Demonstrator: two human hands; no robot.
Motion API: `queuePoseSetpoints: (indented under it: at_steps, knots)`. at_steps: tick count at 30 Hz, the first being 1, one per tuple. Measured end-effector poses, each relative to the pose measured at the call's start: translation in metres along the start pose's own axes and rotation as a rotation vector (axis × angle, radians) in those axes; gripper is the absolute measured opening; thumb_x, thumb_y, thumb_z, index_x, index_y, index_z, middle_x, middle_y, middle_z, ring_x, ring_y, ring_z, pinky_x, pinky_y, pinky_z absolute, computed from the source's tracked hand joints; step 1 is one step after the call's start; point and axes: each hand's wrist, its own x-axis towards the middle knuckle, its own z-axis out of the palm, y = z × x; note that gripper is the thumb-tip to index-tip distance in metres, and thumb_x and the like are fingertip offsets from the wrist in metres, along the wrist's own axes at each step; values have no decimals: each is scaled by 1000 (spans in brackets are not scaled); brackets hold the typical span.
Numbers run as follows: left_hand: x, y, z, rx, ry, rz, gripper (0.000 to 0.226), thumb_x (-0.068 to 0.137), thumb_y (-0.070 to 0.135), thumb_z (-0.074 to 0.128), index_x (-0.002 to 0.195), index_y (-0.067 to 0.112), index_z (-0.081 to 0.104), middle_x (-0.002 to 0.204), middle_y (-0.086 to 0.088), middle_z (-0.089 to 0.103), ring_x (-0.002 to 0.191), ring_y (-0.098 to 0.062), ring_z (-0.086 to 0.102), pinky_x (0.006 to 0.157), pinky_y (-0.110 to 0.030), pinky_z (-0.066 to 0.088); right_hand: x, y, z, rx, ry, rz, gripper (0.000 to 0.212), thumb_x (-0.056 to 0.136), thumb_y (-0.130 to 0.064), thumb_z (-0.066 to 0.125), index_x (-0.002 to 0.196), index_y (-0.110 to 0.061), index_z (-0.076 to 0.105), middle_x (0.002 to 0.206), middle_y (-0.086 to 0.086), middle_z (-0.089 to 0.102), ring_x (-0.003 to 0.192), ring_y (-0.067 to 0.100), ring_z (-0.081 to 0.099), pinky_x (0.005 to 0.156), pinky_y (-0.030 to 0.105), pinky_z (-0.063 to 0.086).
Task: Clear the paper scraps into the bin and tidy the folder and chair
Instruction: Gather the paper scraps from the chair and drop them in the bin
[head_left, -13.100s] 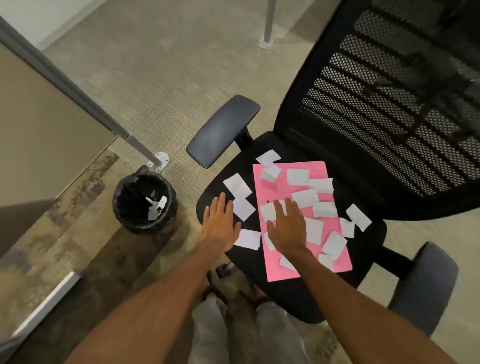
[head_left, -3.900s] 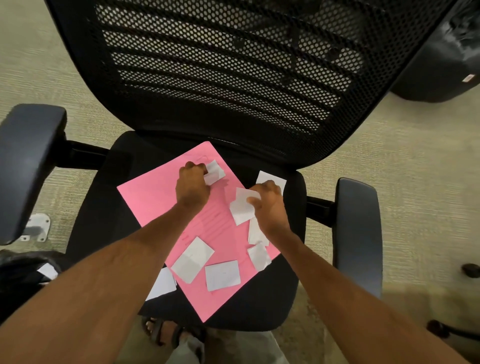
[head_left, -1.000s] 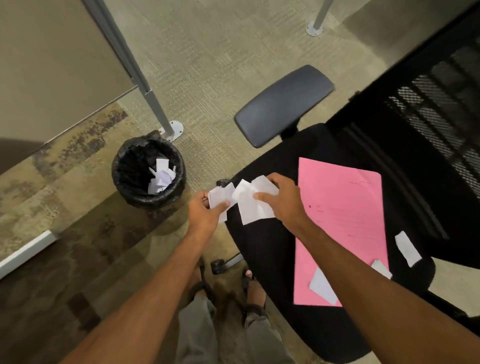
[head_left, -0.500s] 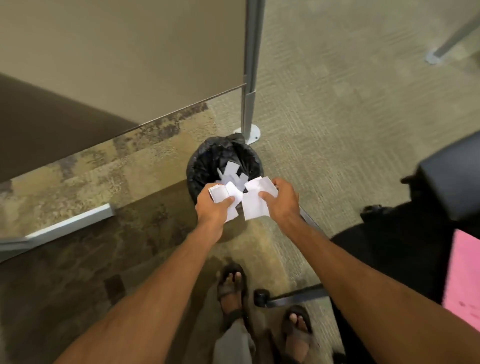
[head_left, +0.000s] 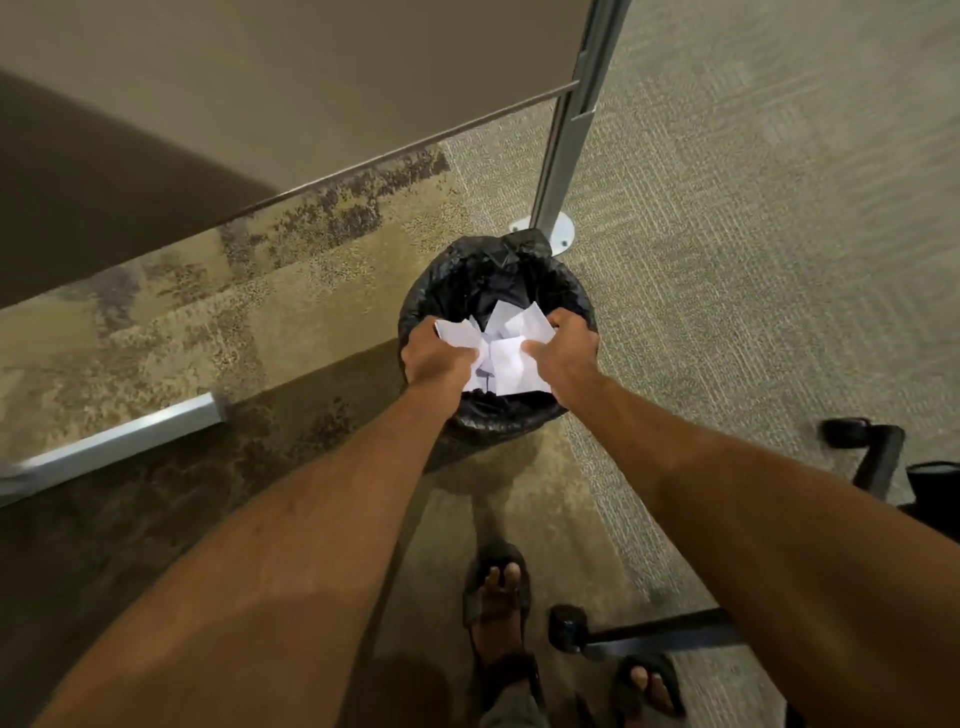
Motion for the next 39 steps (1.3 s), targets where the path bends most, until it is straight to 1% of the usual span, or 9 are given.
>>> queuePoseSetpoints:
  at_steps: [4,7,10,13,17,21,29,33,39]
  knots:
    - [15,3,7,23,-70,41,67,74,28,83,130,9,52,131,-13,59,115,-31,58,88,-32,51,11,5,5,100,-88,-5,65,69,-18,85,123,-8,51,114,14,57,94,23,55,70,27,50]
    - [13,8,5,87,-92,35,68,83,34,74,140,8,45,139,-13,53,123,-31,53,90,-30,44,9,8,2,153,-109,19,72,71,-13,83,132,-5,45,129,18,52,116,31,54,97,42,50]
    - [-1,6,0,145,-102,55,53,90,33,66,134,10,50,135,-12,56,115,-30,56,79,-26,35,-4,11,-6,180,-114,5,61,82,-15,74,133,-4,43,131,19,53,121,33,52,105,45,44]
    - [-27,4,-6,270,-117,184,44,93,31,61,129,8,50,127,-15,59,104,-31,57,77,-29,38,-31,12,-21,-4,-98,-131,49,90,-26,64,132,-9,45,129,15,56,118,31,53,101,41,44]
    - [-70,18,-16,334,-183,350,49,96,27,57,137,4,43,134,-17,54,121,-34,51,95,-41,44,-73,10,-53,-336,-42,-398,44,96,-36,50,132,-11,43,131,12,52,121,29,46,97,43,43]
    - [-113,38,-20,356,-214,504,46,97,26,54,134,0,43,132,-19,52,123,-34,48,98,-47,43,-106,11,-87,-475,89,-519,45,99,-44,37,130,-12,44,133,9,48,122,24,41,102,40,39]
    - [-201,81,-16,360,-162,733,44,98,35,50,128,4,45,125,-14,54,118,-31,48,98,-45,39,-171,28,-162,-468,208,-517,61,96,-55,27,143,-17,32,158,7,20,147,26,8,121,48,3]
    - [-255,90,-3,435,-176,790,57,99,38,44,143,3,34,154,-17,28,144,-30,23,117,-42,21,-203,46,-205,-440,255,-503,59,96,-52,31,144,-18,34,158,6,21,147,24,10,120,49,4]
    - [-335,98,27,551,-267,982,57,99,36,46,143,3,34,156,-18,23,146,-33,18,118,-45,20,-245,97,-272,-388,374,-344,58,97,-53,31,143,-19,36,156,6,27,146,23,16,120,46,6]
